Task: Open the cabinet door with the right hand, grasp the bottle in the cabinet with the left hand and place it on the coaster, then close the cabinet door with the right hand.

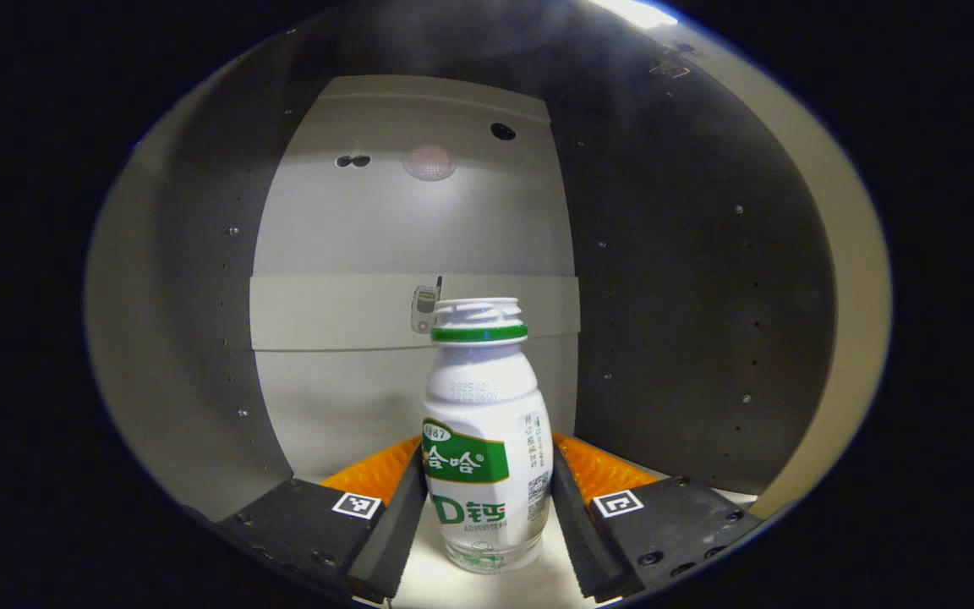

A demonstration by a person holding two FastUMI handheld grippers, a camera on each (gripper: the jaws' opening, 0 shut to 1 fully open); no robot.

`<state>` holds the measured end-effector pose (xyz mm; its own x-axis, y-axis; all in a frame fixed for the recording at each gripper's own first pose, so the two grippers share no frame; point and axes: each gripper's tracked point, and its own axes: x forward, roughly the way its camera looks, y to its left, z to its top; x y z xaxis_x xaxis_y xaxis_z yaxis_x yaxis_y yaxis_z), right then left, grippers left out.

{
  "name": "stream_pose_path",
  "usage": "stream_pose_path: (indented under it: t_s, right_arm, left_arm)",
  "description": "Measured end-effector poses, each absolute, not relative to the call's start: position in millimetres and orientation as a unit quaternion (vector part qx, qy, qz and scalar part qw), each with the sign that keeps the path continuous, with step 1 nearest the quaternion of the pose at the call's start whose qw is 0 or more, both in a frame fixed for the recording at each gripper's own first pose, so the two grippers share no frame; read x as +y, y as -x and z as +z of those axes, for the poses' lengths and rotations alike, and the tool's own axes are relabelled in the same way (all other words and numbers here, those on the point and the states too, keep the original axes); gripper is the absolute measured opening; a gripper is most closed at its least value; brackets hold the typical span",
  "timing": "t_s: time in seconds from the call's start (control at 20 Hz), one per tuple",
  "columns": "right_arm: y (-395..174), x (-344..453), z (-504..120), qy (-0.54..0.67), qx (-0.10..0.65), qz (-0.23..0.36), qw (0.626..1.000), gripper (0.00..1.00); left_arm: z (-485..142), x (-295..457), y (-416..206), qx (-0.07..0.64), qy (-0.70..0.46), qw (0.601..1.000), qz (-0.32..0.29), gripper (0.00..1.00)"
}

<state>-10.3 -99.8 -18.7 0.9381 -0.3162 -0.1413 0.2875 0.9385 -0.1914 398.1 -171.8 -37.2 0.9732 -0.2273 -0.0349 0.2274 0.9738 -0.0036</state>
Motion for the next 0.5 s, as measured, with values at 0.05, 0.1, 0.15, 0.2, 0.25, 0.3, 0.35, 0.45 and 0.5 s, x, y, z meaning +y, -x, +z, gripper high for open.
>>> stream_pose_path:
  t_s: [0.05, 0.1, 0.15, 0.2, 0.25, 0.3, 0.35, 0.45, 0.5]
  right_arm:
    - [11.5, -98.5, -21.6, 0.081, 0.085, -0.153, 0.981, 0.21]
    - [13.9, -97.6, -22.9, 0.081, 0.085, -0.154, 0.981, 0.20]
    - [18.1, -97.0, -23.1, 0.082, 0.083, -0.154, 0.981, 0.21]
    - [22.3, -95.9, -23.1, 0.081, 0.082, -0.153, 0.981, 0.21]
    - [25.6, -92.2, -21.9, 0.079, 0.081, -0.151, 0.982, 0.21]
    - [30.5, -88.3, -20.1, 0.076, 0.080, -0.149, 0.983, 0.21]
    - [34.4, -85.5, -19.0, 0.073, 0.077, -0.148, 0.983, 0.21]
    - [44.2, -79.6, -20.9, 0.067, 0.077, -0.144, 0.984, 0.20]
    - [49.3, -77.8, -21.9, 0.063, 0.077, -0.142, 0.985, 0.21]
  left_arm:
    - [-31.6, -170.5, -391.5, 0.011, -0.006, 0.993, -0.115, 0.76]
    - [-26.3, -169.9, -385.1, 0.005, -0.011, 0.993, -0.116, 0.76]
    - [-22.2, -169.6, -378.0, 0.001, -0.013, 0.993, -0.119, 0.76]
    - [-19.1, -168.4, -371.1, 0.001, -0.012, 0.993, -0.121, 0.76]
    - [-16.4, -166.8, -363.6, 0.001, -0.010, 0.992, -0.124, 0.76]
    - [-14.0, -164.9, -355.6, 0.000, -0.010, 0.992, -0.124, 0.76]
    - [-11.0, -163.1, -346.9, -0.002, -0.011, 0.992, -0.127, 0.76]
    - [-7.7, -161.9, -327.5, -0.005, -0.015, 0.991, -0.132, 0.76]
    - [-8.1, -162.4, -316.1, -0.005, -0.018, 0.991, -0.135, 0.76]
